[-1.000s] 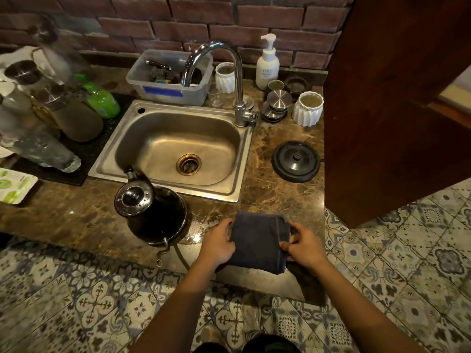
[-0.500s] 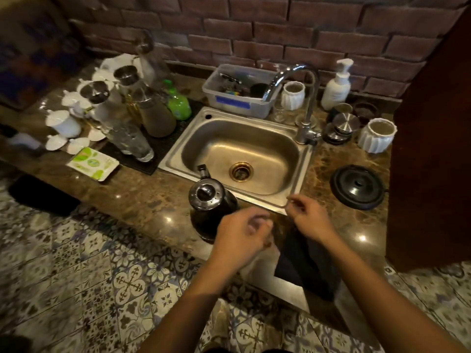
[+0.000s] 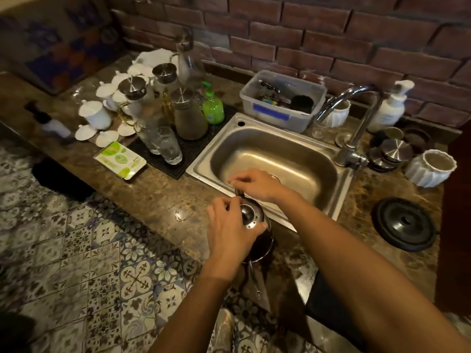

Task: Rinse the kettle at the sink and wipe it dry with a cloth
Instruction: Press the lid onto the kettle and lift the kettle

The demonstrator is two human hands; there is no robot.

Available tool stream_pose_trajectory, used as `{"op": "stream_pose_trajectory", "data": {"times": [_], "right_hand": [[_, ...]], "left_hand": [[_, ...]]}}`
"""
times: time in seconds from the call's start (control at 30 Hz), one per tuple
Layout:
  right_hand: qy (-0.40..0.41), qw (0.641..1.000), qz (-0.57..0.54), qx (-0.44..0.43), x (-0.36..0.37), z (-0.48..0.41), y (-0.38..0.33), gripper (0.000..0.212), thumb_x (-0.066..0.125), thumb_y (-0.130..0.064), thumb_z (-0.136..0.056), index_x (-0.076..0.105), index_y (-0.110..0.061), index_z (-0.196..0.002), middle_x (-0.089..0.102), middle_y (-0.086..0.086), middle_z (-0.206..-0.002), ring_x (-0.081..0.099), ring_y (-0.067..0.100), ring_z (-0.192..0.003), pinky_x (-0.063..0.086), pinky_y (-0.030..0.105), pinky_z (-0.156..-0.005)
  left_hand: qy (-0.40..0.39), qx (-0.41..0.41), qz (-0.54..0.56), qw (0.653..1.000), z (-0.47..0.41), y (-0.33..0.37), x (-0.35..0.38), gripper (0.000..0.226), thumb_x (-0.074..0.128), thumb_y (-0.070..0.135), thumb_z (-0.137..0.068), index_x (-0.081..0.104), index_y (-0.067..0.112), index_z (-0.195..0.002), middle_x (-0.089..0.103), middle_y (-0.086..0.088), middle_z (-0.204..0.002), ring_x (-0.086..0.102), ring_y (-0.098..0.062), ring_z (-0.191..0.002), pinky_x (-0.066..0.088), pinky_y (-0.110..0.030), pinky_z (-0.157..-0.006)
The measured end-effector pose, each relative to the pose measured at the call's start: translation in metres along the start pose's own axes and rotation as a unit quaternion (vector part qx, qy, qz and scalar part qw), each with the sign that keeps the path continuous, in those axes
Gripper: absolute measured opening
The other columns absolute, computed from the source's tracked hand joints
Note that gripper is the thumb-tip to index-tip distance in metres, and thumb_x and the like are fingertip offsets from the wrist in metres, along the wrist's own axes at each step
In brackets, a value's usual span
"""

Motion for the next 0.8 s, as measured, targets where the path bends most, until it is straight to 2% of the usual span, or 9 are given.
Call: {"op": "stream_pose_trajectory", "data": {"times": [0.1, 0.23, 0.37, 0.5, 0.6, 0.7, 0.8], "right_hand": [[0.005, 0.997, 0.07, -0.042, -0.001, 0.001, 0.003, 0.021, 0.064, -0.033, -0.099, 0.077, -0.023, -0.113, 0.076, -0.002, -0.113, 0.061, 0.011, -0.099, 0.042, 0.026, -0.089], [0.022, 0.986, 0.145, -0.073, -0.012, 0.008, 0.02, 0.019, 0.061, -0.044, -0.095, 0.068, -0.027, -0.1, 0.072, 0.001, -0.1, 0.062, 0.022, -0.093, 0.05, 0.038, -0.088], [0.059, 0.983, 0.159, -0.064, -0.035, 0.039, 0.05, 0.026, 0.061, -0.049, -0.096, 0.067, -0.024, -0.093, 0.067, 0.0, -0.091, 0.06, 0.022, -0.088, 0.039, 0.033, -0.071], [0.071, 0.995, 0.065, -0.015, -0.037, 0.088, 0.085, 0.025, 0.061, -0.046, -0.099, 0.061, -0.029, -0.08, 0.059, -0.01, -0.073, 0.053, 0.007, -0.071, 0.039, 0.029, -0.067], [0.077, 0.995, -0.047, 0.035, -0.027, 0.12, 0.103, 0.023, 0.063, -0.042, -0.099, 0.068, -0.028, -0.081, 0.067, -0.009, -0.076, 0.059, 0.001, -0.072, 0.046, 0.021, -0.073], [0.069, 0.988, -0.125, 0.063, -0.01, 0.136, 0.109, 0.033, 0.058, -0.034, -0.103, 0.074, -0.023, -0.077, 0.072, -0.006, -0.075, 0.065, 0.002, -0.074, 0.047, 0.025, -0.078], [0.103, 0.969, -0.206, 0.086, 0.003, 0.14, 0.113, 0.037, 0.058, -0.031, -0.103, 0.076, -0.017, -0.075, 0.069, -0.004, -0.068, 0.063, 0.008, -0.068, 0.049, 0.029, -0.077]], "left_hand": [[-0.022, 0.018, -0.013, 1.0, -0.002, -0.002, -0.002, 0.073, 0.079, 0.058, -0.071, 0.055, 0.025, -0.131, 0.042, 0.0, -0.13, 0.035, -0.022, -0.126, 0.043, -0.032, -0.097], [-0.074, 0.063, -0.017, 0.995, -0.008, -0.002, -0.008, 0.072, 0.082, 0.055, -0.068, 0.057, 0.031, -0.131, 0.046, 0.005, -0.131, 0.035, -0.02, -0.127, 0.045, -0.035, -0.1], [-0.143, 0.121, -0.033, 0.982, -0.012, -0.001, -0.018, 0.077, 0.086, 0.045, -0.07, 0.052, 0.035, -0.139, 0.047, 0.011, -0.138, 0.039, -0.017, -0.129, 0.041, -0.036, -0.105], [-0.17, 0.156, -0.048, 0.972, -0.018, -0.001, -0.022, 0.081, 0.088, 0.037, -0.07, 0.052, 0.03, -0.143, 0.05, 0.009, -0.145, 0.047, -0.015, -0.133, 0.038, -0.033, -0.109], [-0.192, 0.183, -0.06, 0.962, -0.019, 0.003, -0.02, 0.08, 0.086, 0.034, -0.073, 0.051, 0.031, -0.145, 0.046, 0.01, -0.153, 0.042, -0.014, -0.141, 0.03, -0.034, -0.116], [-0.216, 0.186, -0.026, 0.958, -0.018, 0.008, -0.019, 0.079, 0.085, 0.042, -0.073, 0.052, 0.032, -0.144, 0.045, 0.008, -0.155, 0.039, -0.014, -0.142, 0.029, -0.035, -0.117], [-0.206, 0.194, 0.031, 0.959, -0.015, 0.013, -0.017, 0.075, 0.086, 0.046, -0.071, 0.058, 0.028, -0.138, 0.055, 0.006, -0.144, 0.05, -0.011, -0.129, 0.037, -0.029, -0.109]]}}
Point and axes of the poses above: each hand's wrist, its own z-axis away from the middle knuckle, its own x-axis out of the palm, y = z × x, the point moved 4 cm from there along -z, towards the middle knuckle
